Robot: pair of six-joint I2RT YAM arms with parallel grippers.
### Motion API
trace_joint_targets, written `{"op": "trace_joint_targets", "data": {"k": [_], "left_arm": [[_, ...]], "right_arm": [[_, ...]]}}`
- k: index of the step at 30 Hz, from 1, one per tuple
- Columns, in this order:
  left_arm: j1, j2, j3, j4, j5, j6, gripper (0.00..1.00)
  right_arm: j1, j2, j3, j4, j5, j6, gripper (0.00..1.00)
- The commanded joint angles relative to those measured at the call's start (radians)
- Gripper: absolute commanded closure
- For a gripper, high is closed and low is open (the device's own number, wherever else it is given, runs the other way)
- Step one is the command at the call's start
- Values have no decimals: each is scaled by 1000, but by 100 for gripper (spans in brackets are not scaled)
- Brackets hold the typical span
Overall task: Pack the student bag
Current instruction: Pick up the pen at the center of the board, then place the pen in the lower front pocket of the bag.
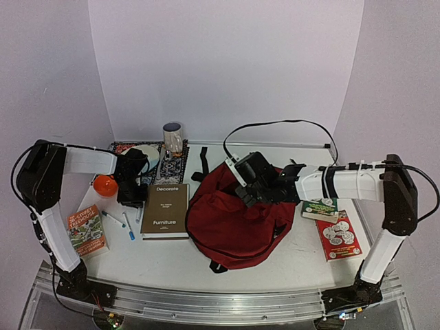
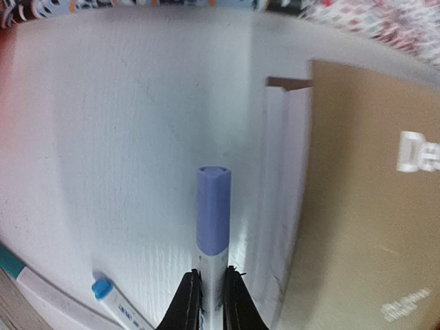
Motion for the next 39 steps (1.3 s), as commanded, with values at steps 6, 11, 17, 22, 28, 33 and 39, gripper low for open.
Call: {"op": "trace_joint_targets", "data": {"k": [6,11,17,22,28,33,39], "left_arm": [[-24,-212,17,95,245,-111,100],[-107,-261,-9,204,371,-196,100],[-256,-232,1,308,441,-267,100],[-341,-174,31,387,495,-294,100],[-420,-81,78,453,537,-319,100],[-466,-7,127,499,560,-338,100],[-478,67,143,624,550,-430,100]], "right_arm": [[7,-83,9,10,7,0,100],[7,-97,12,7,-26,16,100],[8,-113,9,6,-57,37,100],[7,-117,11,6,-72,47,100],[7,-113,17,6,-92,56,100],[7,-110,24,6,-111,57,100],[6,-114,25,6,-126,104,100]]}}
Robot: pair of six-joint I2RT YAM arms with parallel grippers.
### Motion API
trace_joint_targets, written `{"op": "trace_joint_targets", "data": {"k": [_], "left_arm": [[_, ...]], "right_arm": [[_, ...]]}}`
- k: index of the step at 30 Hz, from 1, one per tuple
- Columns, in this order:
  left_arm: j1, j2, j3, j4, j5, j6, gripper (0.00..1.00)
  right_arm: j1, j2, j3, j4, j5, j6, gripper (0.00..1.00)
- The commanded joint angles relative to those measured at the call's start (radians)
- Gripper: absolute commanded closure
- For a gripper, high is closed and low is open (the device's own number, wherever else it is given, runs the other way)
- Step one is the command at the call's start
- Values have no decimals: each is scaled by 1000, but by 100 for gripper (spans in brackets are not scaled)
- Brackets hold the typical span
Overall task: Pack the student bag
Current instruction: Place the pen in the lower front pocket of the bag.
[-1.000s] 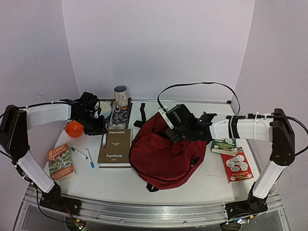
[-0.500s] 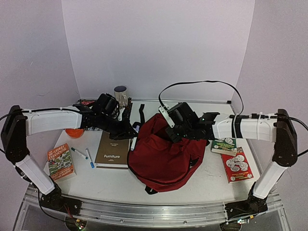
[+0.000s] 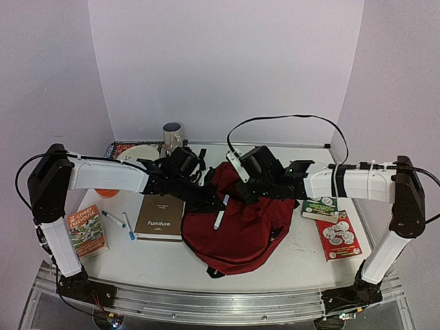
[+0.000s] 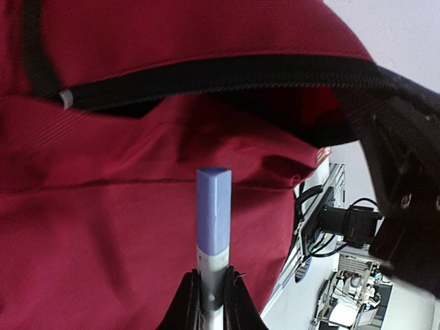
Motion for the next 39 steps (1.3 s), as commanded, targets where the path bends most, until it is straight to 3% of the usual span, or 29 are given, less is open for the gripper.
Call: {"op": "trace_joint_targets", "data": {"k": [1,15,27,33,39], "left_arm": [[1,50,46,161,1,-92,100],[2,123,58,410,-271,-330,100],[2,245,105,557,-402,-513,100],[0,274,116,588,-434,-581,94],[0,263,106,590,-430,-557,77]], "right_arm": [[7,-56,25,19,-19,52,100],[7,-78,-2,17,-121,182,100],[7,-54,0,14,-186,244,100],[7,-37,7,14,-194,248,100],[8,-28,10,14,-176,246,100]]}}
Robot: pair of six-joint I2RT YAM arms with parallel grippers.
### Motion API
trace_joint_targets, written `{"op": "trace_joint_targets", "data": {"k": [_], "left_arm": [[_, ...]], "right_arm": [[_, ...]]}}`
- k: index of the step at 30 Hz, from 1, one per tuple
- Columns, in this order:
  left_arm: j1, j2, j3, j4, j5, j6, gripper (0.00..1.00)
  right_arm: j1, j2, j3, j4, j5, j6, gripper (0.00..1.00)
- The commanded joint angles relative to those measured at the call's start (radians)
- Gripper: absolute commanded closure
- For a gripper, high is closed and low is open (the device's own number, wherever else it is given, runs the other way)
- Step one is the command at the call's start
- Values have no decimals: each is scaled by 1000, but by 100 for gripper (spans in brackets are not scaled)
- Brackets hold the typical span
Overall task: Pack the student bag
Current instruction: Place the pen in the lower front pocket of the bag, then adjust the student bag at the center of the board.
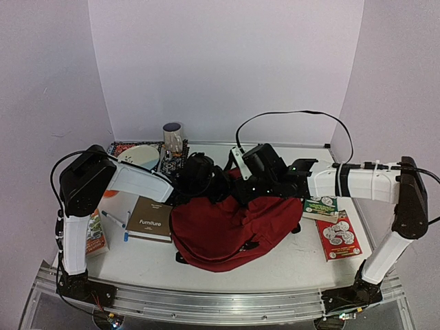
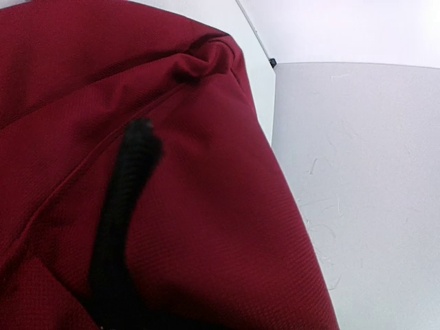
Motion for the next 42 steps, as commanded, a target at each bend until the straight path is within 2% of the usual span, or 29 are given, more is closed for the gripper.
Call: {"op": "trace_joint_targets", "data": {"k": [1,3,11,16,22,26,32,36,42], "left_arm": [[17,0,29,52,-56,-8,74],[16,-5,22,52,-42,3,65],[9,-103,-59,50,-48,82,54],[9,-209,-148,46,-58,169,50],[9,-352,-276,6,-46,301,48],[10,-440,-325,-136,-102,417,46],[17,-558,-322,-432,-313,567,43],[25,-587,-328,-540,-331,605,41],[34,-568,-340,-638,-305,609,38]], "right_arm": [[11,-2,13,21,-12,7,100],[10,-1,14,21,-1,5,100],[10,3,4,14,65,2,100],[5,1,-7,6,109,16,100],[-15,-14,-20,-1,76,42,100],[-20,-36,-36,31,13,41,100],[-77,-146,-101,131,-136,59,100],[-139,-214,-167,214,-239,94,100],[-150,-183,-166,233,-303,111,100]]}}
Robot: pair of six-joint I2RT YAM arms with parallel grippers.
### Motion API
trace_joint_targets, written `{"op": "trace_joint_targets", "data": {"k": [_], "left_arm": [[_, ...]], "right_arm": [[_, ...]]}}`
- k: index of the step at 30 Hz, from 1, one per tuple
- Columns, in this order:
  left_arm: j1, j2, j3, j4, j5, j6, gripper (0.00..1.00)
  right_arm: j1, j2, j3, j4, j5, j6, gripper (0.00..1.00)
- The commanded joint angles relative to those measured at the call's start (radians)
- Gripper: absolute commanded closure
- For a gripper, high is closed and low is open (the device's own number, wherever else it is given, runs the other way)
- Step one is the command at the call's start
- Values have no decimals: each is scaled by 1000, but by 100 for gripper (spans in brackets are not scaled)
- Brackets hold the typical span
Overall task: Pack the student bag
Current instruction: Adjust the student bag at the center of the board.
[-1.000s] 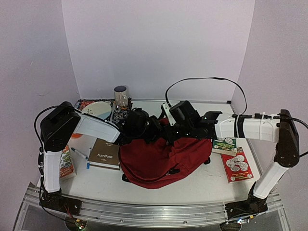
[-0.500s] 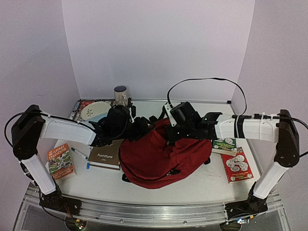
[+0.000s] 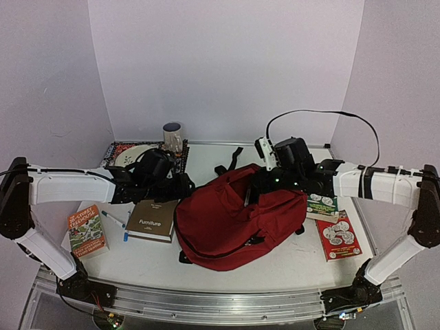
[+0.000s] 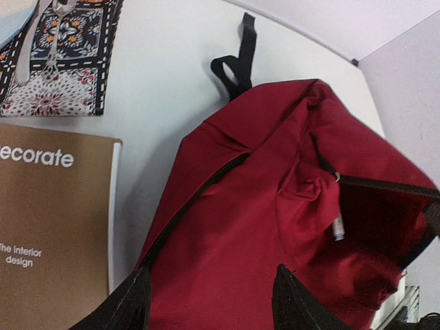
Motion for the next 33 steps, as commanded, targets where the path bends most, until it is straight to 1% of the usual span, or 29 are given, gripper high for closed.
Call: {"op": "trace_joint_targets", "data": {"k": [1,5,10,14,15,16,19,23,26,33], "left_arm": [[8,-2,-17,-117,4,36,38],[10,21,-20,-149,10,33,38],[12,74,-11,-217,-23,47,38],[12,115,-9,-232,28,53,38],[12,125,-8,-232,45,56,40],[12,132,-4,-232,66,58,42],[12,119,24,-231,124,74,63],[12,23,83,-232,159,96,88],[12,-41,130,-234,177,108,99],[12,-124,187,-232,278,99,100]], "right_arm": [[5,-7,9,94,-83,27,100],[4,-4,10,94,-80,28,100],[5,-2,9,98,-85,26,100],[5,7,8,100,-89,25,100],[4,10,10,101,-91,26,100],[5,13,12,103,-92,26,100],[5,21,15,104,-81,21,100],[5,40,8,101,-24,11,100],[5,60,0,93,21,5,100],[3,107,-9,86,85,-2,100]]}}
